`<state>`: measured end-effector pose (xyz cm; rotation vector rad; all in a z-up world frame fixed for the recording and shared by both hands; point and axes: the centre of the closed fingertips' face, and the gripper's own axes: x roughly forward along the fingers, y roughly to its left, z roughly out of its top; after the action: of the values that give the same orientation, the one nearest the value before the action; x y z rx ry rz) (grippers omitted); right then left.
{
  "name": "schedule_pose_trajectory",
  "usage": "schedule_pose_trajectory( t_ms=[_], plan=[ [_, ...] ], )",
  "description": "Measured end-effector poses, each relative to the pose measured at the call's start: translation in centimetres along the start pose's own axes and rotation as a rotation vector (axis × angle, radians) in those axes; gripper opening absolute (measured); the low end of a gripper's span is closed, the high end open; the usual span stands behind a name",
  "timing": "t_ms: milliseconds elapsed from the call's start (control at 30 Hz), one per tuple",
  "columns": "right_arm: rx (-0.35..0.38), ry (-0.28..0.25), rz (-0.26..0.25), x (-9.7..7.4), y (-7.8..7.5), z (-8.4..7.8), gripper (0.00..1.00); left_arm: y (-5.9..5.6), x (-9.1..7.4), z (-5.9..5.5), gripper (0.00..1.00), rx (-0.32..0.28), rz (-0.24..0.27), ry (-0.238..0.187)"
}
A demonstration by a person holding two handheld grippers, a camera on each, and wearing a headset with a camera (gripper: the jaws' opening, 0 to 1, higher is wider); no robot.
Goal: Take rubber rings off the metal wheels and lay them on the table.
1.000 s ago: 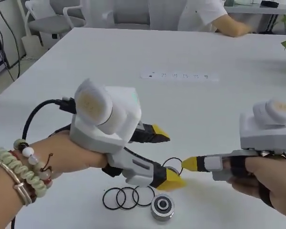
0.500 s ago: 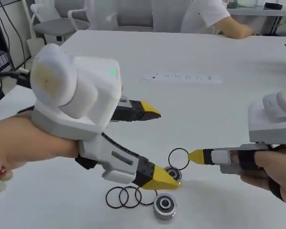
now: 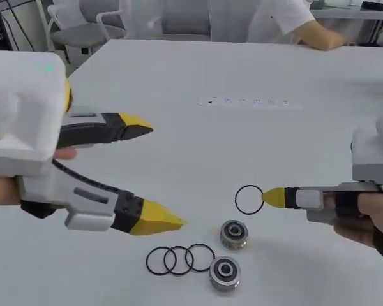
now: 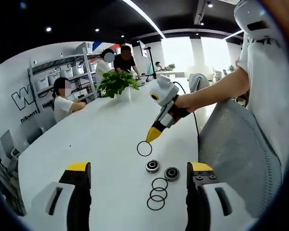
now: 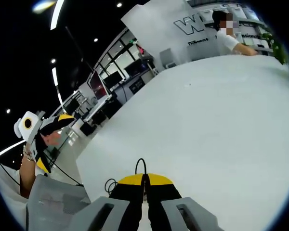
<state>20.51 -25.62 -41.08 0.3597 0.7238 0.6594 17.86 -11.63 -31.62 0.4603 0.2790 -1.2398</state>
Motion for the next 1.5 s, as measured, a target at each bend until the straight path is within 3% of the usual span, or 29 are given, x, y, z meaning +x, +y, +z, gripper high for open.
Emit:
schedule_pose_trajectory(
  t_ms=[200,700,1033,1267,1500],
  plan=[
    [0.008,-0.019,0.006,-0.3,0.2,0.4,0.00,0.2,-1.7,-1.5,0.81,-0.040,0.036,0.008],
    [-0.001,-0.049,0.017,-0.8,1.0,1.3,0.00,-0.4,-3.7,-3.9,0.84,-0.122,0.088,0.005],
    [-0.012,-0.078,0.041,-1.1,2.0,2.1,0.00,-1.8,-3.3,-5.7,0.84,-0.175,0.095,0.018],
    [-0.013,-0.093,0.060,-1.2,2.8,2.5,0.00,-3.4,-2.7,-7.2,0.84,-0.210,0.067,0.044],
    [-0.018,-0.103,0.087,-1.0,3.9,2.8,0.00,-3.9,-2.5,-7.7,0.84,-0.239,0.068,0.045]
  ],
)
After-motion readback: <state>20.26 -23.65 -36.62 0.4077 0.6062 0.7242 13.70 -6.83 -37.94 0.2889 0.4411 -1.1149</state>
